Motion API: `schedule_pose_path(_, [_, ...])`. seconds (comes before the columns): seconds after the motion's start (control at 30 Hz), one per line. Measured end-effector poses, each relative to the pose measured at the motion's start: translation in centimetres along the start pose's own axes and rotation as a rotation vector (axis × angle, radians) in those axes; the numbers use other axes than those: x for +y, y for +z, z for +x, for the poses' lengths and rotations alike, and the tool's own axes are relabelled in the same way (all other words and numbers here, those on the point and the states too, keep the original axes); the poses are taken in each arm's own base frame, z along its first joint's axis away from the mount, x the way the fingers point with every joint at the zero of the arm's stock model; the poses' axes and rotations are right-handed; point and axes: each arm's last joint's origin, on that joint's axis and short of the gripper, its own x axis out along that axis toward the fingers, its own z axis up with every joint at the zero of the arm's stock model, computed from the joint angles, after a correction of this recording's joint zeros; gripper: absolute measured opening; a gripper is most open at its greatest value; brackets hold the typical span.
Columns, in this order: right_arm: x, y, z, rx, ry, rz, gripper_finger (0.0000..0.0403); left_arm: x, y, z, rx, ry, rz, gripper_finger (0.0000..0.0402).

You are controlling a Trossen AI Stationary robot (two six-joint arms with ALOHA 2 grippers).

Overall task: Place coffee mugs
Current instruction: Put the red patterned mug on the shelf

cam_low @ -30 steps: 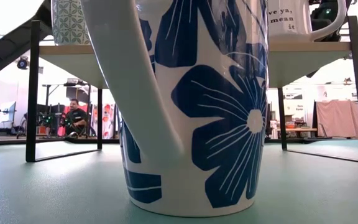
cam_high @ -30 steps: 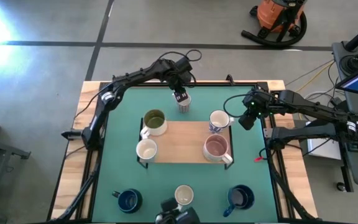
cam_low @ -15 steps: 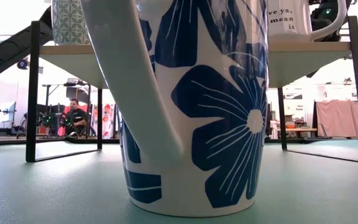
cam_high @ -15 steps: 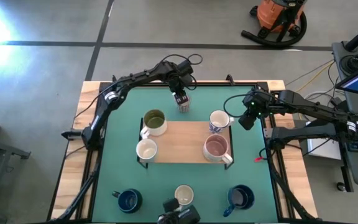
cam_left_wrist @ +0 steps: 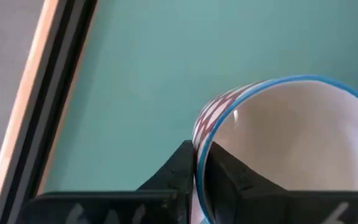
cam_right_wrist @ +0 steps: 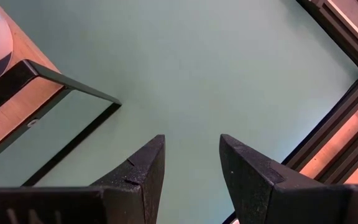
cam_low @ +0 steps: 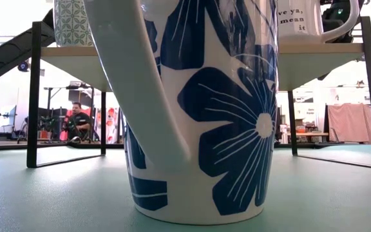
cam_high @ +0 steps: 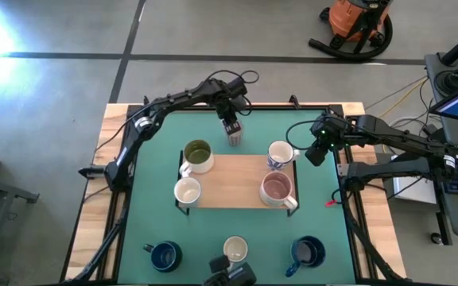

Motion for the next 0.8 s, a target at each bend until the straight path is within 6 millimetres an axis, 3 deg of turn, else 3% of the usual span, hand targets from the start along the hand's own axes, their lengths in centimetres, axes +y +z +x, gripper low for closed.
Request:
schedule_pose_path(0.17, [0.0,0.0,0.0,0.0,0.0,0.0,0.0141,-0.2,-0.1,-1.0,0.026,-0.014,-0.003,0.0007])
schedule_pose_path(0.4, [0.0,0.0,0.0,0.0,0.0,0.0,0.0141,-0.8,1.3,-6.4,-0.05,-0.004,0.009,0.0007])
schedule_pose_path(0.8, [0.0,0.0,0.0,0.0,0.0,0.0,0.0141,-5.9,0.1,-12.2,-0.089,-0.012,0.089,0.0007])
